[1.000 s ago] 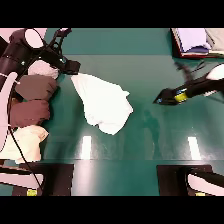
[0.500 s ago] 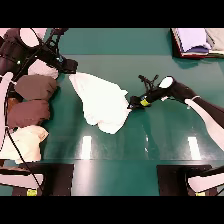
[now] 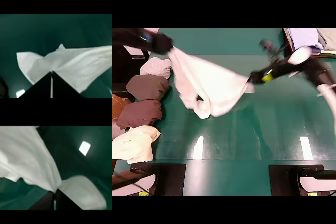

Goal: Fold the shirts.

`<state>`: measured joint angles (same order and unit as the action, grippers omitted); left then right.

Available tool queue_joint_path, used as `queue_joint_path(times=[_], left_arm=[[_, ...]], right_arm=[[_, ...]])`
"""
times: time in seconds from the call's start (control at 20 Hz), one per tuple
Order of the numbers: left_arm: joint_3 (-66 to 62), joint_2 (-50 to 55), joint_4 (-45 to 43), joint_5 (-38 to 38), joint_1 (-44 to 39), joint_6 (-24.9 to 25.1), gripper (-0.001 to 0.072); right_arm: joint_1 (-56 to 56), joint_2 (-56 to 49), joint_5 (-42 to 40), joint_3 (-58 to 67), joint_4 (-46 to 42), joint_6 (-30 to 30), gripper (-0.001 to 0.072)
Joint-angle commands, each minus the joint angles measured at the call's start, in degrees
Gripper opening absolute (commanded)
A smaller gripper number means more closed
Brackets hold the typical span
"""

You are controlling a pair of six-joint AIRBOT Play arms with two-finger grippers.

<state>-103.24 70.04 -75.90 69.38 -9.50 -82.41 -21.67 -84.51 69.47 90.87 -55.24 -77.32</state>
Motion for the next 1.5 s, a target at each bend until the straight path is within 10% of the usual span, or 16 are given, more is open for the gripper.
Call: queue_joint_path(times=[0.0,0.55,1.15,1.2,1.3,1.45], left_arm=[[-5.35,-10.97,0.04,-3.26,0.0,0.0,0.0024],[-5.6,-14.58,0.09,1.51,0.0,-0.09,0.0023],[45.59,-12.37,6.8,4.9,-26.16,-0.02,0.0027],[46.53,-12.37,8.0,4.61,-28.46,0.0,0.0054],[46.34,-12.48,7.98,2.16,-30.51,0.37,0.0554],[43.17,-12.48,-0.04,-3.43,-28.17,0.35,0.0557]], right_arm=[[4.59,10.84,6.16,11.47,-1.81,-0.31,0.0013],[8.04,16.11,6.27,24.04,-1.84,-6.16,0.0012],[8.07,14.43,11.67,-4.0,-3.58,-6.19,0.0012],[8.04,15.8,11.67,-5.31,-4.98,-6.21,0.0012],[8.17,17.97,11.1,-7.82,-5.01,-6.21,0.0012],[8.2,19.19,11.04,-9.31,-4.92,-6.21,0.0013]])
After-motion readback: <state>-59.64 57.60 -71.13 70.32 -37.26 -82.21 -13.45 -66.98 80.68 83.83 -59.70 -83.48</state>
